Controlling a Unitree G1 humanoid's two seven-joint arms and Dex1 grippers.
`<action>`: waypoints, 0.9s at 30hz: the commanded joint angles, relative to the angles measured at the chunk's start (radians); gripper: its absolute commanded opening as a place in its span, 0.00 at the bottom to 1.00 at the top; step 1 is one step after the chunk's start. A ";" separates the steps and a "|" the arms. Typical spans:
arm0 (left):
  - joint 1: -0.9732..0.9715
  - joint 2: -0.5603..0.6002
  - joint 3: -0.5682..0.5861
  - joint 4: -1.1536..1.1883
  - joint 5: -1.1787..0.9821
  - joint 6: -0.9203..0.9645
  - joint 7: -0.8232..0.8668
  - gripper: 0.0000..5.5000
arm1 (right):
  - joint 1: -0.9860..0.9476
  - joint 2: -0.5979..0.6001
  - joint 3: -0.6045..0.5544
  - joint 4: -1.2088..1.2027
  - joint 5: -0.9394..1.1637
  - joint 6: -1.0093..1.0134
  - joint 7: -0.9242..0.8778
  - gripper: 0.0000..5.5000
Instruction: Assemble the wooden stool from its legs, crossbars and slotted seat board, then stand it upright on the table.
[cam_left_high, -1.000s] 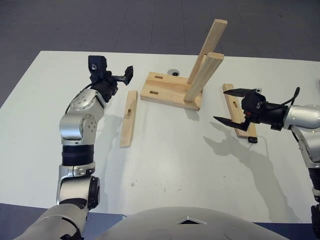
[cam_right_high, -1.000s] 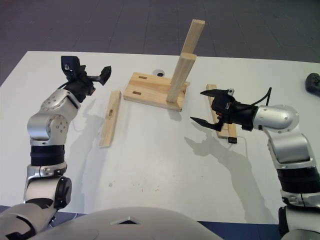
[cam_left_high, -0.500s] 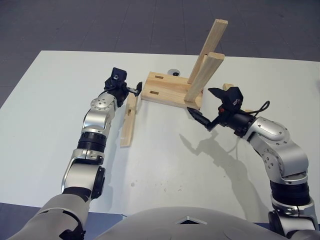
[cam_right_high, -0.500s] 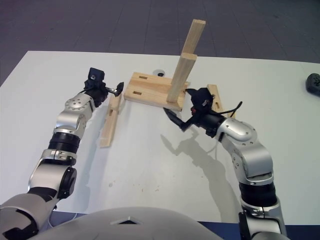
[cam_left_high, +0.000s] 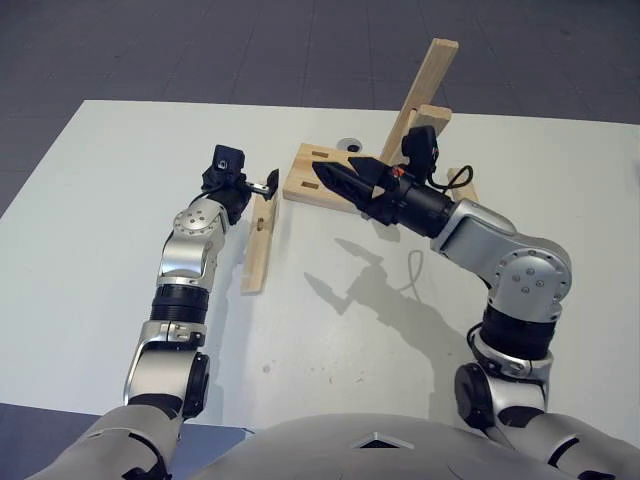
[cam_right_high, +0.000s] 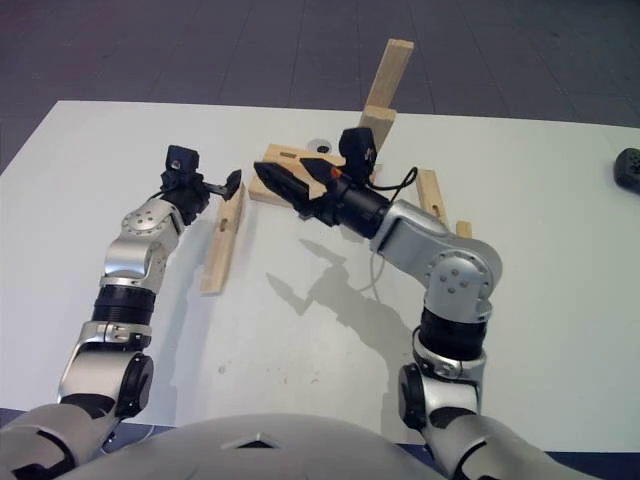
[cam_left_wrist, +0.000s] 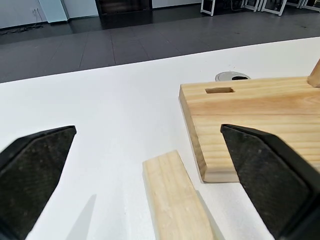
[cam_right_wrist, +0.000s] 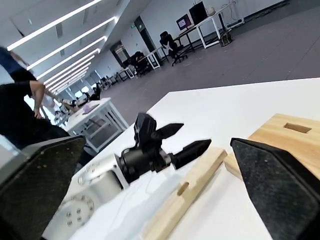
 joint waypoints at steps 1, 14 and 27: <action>0.033 -0.025 0.002 -0.051 -0.007 0.031 0.003 0.98 | -0.110 0.158 -0.171 0.135 0.177 -0.108 -0.335 0.98; 0.101 -0.055 -0.002 -0.117 -0.001 0.066 0.007 0.98 | -0.098 0.026 -0.254 0.084 0.189 -0.446 -0.676 0.98; 0.082 -0.055 -0.030 -0.163 0.008 0.084 -0.027 0.98 | 0.094 -0.308 -0.003 -0.029 -0.007 -0.254 -0.312 0.98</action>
